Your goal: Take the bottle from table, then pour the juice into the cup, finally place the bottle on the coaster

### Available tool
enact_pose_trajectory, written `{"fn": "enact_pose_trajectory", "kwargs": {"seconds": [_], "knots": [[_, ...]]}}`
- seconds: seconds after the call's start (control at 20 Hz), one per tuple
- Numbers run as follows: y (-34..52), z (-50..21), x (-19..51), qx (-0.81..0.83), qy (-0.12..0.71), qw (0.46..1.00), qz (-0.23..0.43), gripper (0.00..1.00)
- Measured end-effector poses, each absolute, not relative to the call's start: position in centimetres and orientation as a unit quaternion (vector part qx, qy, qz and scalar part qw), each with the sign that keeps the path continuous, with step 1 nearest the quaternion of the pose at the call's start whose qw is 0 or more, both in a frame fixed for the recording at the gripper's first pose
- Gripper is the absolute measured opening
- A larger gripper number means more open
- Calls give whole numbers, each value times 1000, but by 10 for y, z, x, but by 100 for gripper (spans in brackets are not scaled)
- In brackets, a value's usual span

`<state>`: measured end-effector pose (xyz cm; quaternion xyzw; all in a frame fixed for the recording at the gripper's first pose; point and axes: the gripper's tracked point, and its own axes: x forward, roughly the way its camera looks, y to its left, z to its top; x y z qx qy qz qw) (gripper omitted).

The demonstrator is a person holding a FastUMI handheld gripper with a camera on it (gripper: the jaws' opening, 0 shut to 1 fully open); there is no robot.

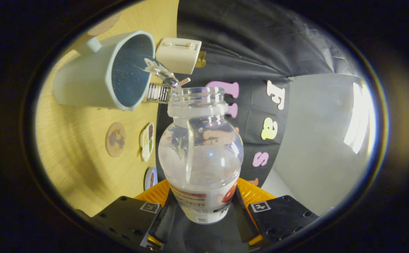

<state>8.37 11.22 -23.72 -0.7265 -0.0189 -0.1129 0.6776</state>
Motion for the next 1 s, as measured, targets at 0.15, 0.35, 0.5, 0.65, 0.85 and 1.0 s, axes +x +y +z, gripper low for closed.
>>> {"fn": "enact_pose_trajectory", "kwargs": {"seconds": [0.15, 0.35, 0.5, 0.65, 0.85, 1.0], "knots": [[113, -235, 84, -730, -23, 673, -113, 78], [114, -230, 84, -741, -26, 662, -109, 78], [115, -227, 84, -749, -31, 653, -108, 78], [115, -226, 84, -754, -31, 648, -108, 77], [116, -221, 85, -763, -35, 636, -109, 77], [116, -216, 84, -768, -37, 630, -109, 77]]}}
